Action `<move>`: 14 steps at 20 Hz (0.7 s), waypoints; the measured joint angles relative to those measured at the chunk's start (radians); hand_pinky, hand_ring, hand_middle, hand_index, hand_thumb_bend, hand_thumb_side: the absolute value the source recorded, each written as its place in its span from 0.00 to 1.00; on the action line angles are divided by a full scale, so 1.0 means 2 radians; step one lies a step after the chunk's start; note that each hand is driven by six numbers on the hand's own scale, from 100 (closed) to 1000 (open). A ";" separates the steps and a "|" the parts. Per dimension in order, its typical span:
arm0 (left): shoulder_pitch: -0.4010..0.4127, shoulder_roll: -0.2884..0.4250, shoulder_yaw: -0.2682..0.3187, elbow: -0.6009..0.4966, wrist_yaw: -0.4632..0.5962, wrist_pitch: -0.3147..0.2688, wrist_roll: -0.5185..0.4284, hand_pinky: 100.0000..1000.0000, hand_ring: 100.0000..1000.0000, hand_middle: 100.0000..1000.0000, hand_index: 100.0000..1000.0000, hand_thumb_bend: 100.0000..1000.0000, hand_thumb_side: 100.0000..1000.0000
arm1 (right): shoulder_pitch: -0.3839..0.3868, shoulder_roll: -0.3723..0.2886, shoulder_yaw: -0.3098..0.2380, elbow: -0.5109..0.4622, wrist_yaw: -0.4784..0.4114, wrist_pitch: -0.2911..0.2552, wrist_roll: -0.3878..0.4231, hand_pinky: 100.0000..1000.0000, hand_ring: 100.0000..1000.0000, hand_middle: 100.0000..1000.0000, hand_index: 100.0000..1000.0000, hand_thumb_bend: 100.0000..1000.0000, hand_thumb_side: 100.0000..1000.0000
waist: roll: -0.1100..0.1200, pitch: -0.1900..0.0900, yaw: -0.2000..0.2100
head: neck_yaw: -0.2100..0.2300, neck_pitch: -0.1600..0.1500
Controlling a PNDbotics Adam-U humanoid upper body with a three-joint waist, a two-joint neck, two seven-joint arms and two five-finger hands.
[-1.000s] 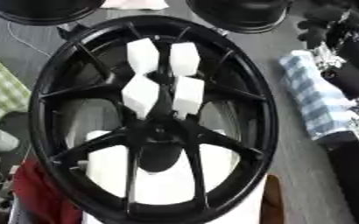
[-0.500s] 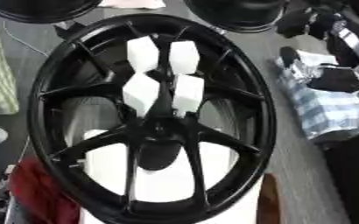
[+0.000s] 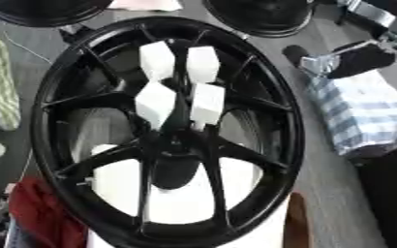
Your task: Pull the pin out of the wheel hub.
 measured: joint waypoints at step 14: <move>-0.001 0.000 -0.006 0.000 0.005 0.005 -0.009 1.00 0.60 0.53 0.81 0.00 0.63 | -0.091 -0.066 0.050 -0.002 -0.078 0.042 0.108 0.75 0.77 0.75 0.77 0.23 0.26 | -0.003 -0.005 0.016 | -0.023 0.000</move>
